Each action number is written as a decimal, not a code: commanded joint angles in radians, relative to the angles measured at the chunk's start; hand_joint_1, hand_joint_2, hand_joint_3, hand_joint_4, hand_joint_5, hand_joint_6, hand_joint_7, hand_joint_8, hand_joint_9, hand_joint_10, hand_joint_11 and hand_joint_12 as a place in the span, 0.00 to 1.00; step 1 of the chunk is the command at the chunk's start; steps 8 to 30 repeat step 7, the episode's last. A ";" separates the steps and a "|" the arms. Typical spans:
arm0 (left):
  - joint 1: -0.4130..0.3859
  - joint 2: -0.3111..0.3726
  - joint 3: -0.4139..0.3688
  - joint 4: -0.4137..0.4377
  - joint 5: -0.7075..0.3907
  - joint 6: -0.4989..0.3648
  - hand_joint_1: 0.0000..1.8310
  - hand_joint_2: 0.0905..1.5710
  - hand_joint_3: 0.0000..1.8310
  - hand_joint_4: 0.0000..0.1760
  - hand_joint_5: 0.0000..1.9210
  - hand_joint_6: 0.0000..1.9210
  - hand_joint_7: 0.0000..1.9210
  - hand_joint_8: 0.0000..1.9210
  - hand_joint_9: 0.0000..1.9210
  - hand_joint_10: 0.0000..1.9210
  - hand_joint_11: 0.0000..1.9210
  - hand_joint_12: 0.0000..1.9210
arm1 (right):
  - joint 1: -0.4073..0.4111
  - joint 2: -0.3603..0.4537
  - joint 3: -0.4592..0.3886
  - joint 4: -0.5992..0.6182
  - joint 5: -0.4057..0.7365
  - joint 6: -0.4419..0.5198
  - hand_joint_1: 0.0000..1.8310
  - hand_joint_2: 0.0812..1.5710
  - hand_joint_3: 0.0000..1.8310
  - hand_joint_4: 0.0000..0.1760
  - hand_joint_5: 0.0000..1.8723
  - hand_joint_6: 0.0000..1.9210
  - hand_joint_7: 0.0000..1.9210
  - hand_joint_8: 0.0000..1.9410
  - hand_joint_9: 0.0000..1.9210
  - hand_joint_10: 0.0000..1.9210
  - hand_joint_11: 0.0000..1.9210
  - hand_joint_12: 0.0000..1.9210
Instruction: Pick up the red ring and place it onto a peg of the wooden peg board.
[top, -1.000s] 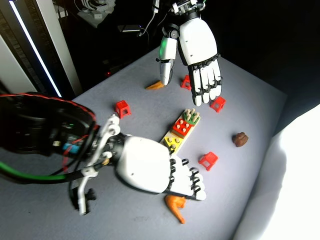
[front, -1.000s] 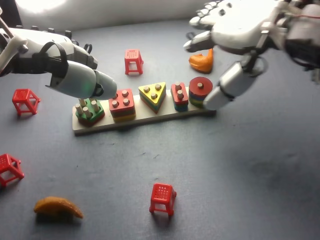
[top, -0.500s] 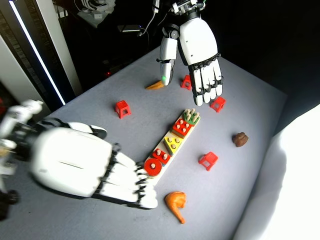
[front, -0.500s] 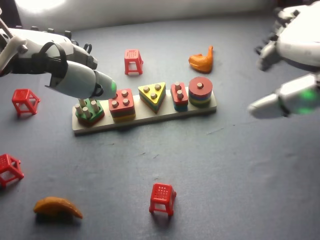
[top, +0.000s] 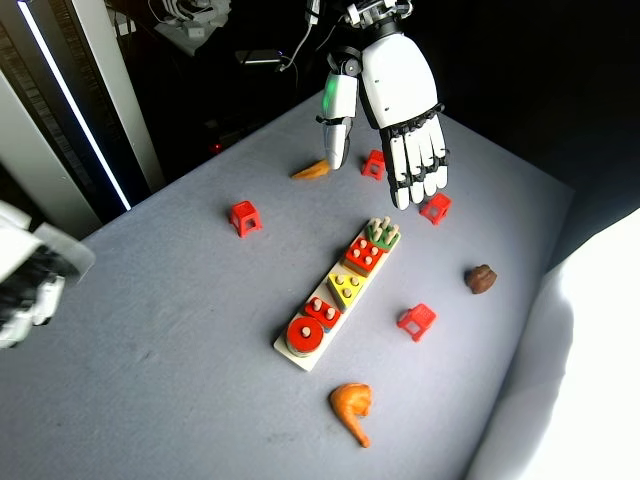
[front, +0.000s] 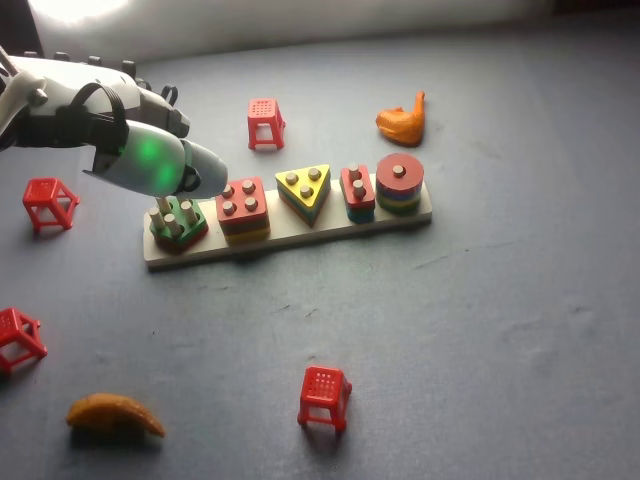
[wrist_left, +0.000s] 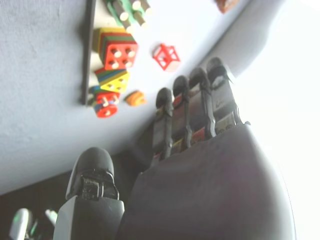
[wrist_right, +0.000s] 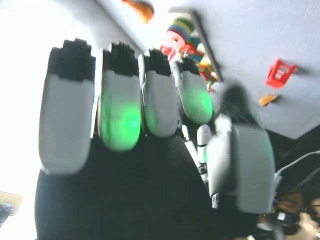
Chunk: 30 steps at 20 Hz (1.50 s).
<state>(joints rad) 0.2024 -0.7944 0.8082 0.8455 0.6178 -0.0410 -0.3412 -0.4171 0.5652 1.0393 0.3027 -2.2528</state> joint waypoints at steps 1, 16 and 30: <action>-0.011 0.006 0.002 0.049 -0.039 0.004 0.00 0.80 0.00 0.00 0.09 0.00 0.07 0.00 0.04 0.00 0.00 0.08 | 0.011 0.017 -0.008 -0.022 0.062 0.021 0.53 0.91 0.00 1.00 0.74 1.00 0.83 1.00 0.87 1.00 0.94 1.00; -0.010 0.007 0.002 0.049 -0.039 0.004 0.00 0.81 0.00 0.00 0.12 0.00 0.10 0.00 0.06 0.00 0.00 0.11 | 0.012 0.083 -0.017 -0.032 0.061 0.026 0.56 0.92 0.00 0.96 0.75 1.00 0.83 1.00 0.87 1.00 0.93 1.00; -0.010 0.007 0.002 0.049 -0.039 0.004 0.00 0.81 0.00 0.00 0.12 0.00 0.10 0.00 0.06 0.00 0.00 0.11 | 0.012 0.083 -0.017 -0.032 0.061 0.026 0.56 0.92 0.00 0.96 0.75 1.00 0.83 1.00 0.87 1.00 0.93 1.00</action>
